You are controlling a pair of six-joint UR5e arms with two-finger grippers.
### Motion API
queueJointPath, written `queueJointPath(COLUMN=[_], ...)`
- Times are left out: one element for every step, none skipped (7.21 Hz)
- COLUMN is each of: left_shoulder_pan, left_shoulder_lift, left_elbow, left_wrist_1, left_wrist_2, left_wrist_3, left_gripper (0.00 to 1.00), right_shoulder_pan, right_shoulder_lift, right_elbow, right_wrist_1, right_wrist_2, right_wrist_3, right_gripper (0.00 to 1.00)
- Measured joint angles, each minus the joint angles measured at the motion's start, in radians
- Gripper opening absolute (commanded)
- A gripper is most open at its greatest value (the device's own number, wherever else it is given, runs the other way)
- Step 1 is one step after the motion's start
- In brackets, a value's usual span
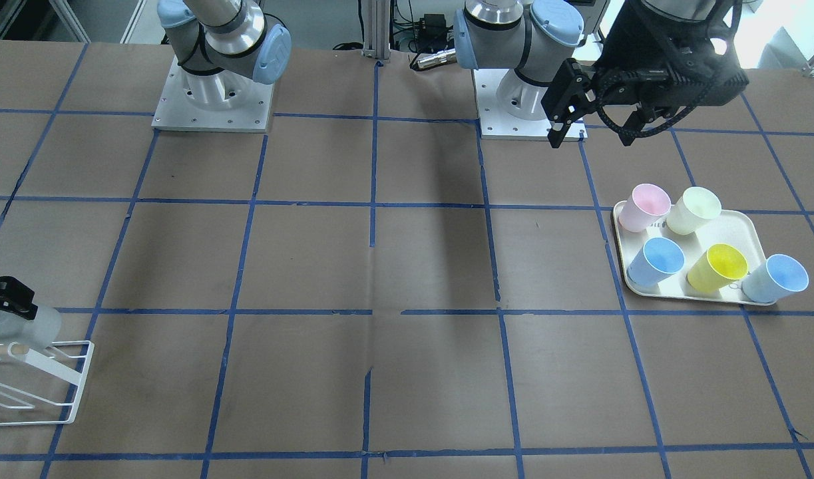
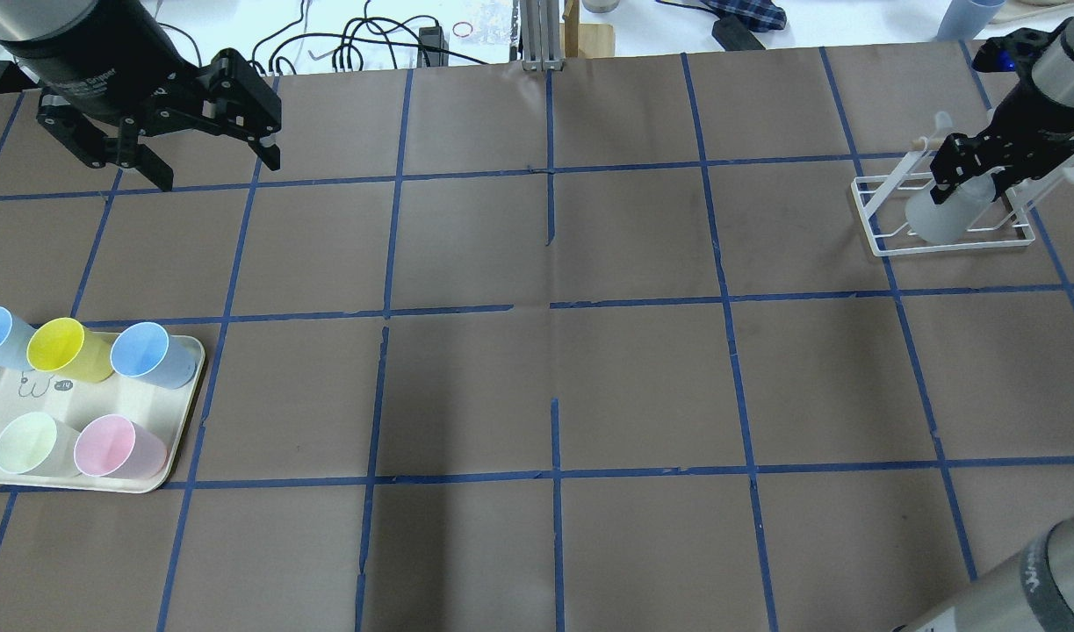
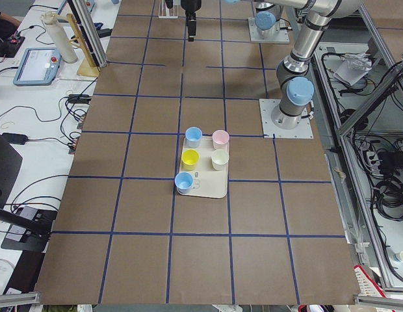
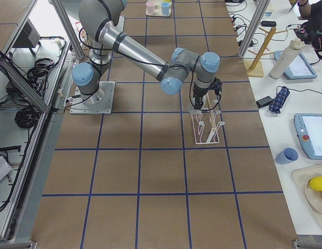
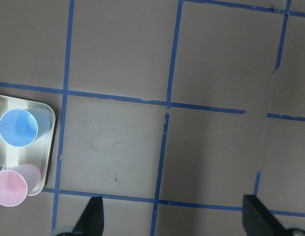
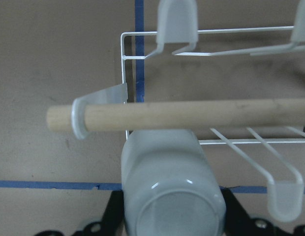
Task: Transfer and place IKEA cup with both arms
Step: 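Lift the white cup off the rack with the right gripper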
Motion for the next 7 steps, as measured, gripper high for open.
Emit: queueJointPath(left_shoulder_pan=[0.000,0.001,0.000,0.000,0.004,0.010,0.020], left_shoulder_lift=[0.003,0.007,0.009,0.010,0.010,0.010,0.010], left_elbow=[-0.004,-0.009,-0.013,-0.015,-0.016,-0.016,-0.017], left_wrist_1=[-0.002,-0.005,-0.007,-0.008,-0.008,-0.009,-0.010], left_wrist_2=[-0.015,-0.021,-0.026,-0.040,-0.061,-0.077,-0.090], left_wrist_3=[0.001,0.001,0.000,0.000,0.000,0.001,0.013], left_gripper=[1.00,1.00,1.00,1.00,1.00,1.00,1.00], right_shoulder_pan=[0.000,0.000,0.000,0.000,0.000,0.000,-0.001], right_shoulder_lift=[-0.025,-0.056,-0.090,-0.123,-0.158,-0.184,-0.195], right_elbow=[-0.005,-0.017,-0.045,-0.076,-0.101,-0.112,-0.115], right_wrist_1=[0.014,0.042,0.104,0.176,0.246,0.315,0.395], right_wrist_2=[0.000,0.000,0.000,-0.001,0.016,0.074,0.177], right_wrist_3=[-0.001,-0.001,-0.001,-0.001,0.000,-0.001,-0.002], right_gripper=[0.45,0.45,0.45,0.46,0.46,0.46,0.46])
